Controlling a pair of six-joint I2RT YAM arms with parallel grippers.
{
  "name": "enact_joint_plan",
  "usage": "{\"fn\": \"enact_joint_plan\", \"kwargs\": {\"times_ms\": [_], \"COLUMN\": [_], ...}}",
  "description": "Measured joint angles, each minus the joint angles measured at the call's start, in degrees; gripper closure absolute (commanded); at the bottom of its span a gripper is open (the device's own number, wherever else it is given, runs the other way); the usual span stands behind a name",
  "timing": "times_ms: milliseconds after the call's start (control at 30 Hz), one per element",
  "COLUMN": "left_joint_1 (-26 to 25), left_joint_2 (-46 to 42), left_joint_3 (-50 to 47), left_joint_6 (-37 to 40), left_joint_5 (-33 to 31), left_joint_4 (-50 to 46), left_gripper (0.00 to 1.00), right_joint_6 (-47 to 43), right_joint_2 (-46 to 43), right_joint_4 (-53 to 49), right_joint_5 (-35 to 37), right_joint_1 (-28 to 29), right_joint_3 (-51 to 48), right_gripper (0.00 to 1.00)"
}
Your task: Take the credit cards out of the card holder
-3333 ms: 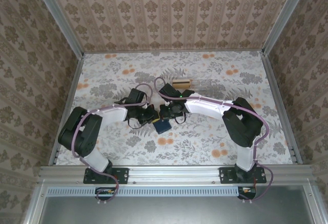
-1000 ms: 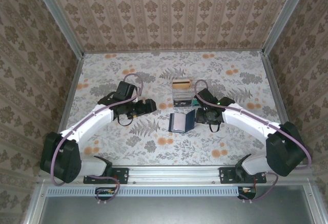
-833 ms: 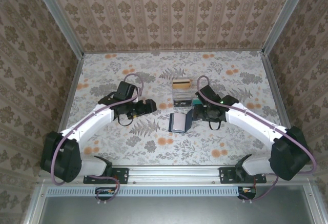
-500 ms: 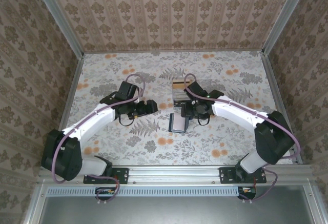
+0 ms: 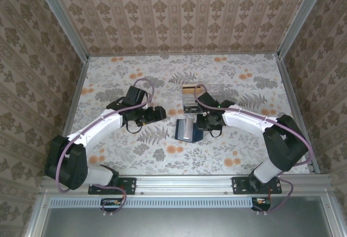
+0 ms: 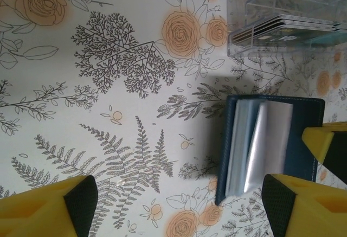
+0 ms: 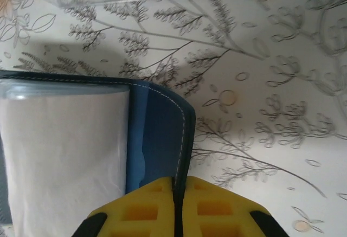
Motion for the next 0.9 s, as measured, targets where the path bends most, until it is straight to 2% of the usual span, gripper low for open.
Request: {"fn": "enact_joint_plan", "kwargs": {"times_ms": [200, 400, 900], "left_joint_1": [0.0, 0.0, -2.2], "left_joint_2": [0.0, 0.0, 9.1], "left_joint_3": [0.0, -0.3, -3.8], "left_joint_6": [0.0, 0.1, -1.2], "left_joint_5": [0.0, 1.5, 9.3], "left_joint_4": [-0.2, 1.1, 10.8], "left_gripper": [0.23, 0.41, 0.46], "right_joint_6": [1.8, 3.5, 4.5], "right_joint_2": [1.1, 7.4, 8.9], "right_joint_4": [9.2, 15.0, 16.1], "right_joint_5": [-6.1, -9.1, -9.3], "right_joint_1": [0.0, 1.4, 1.8], "right_joint_3": [-1.2, 0.7, 1.7], "right_gripper": [1.0, 1.0, 1.0]}}
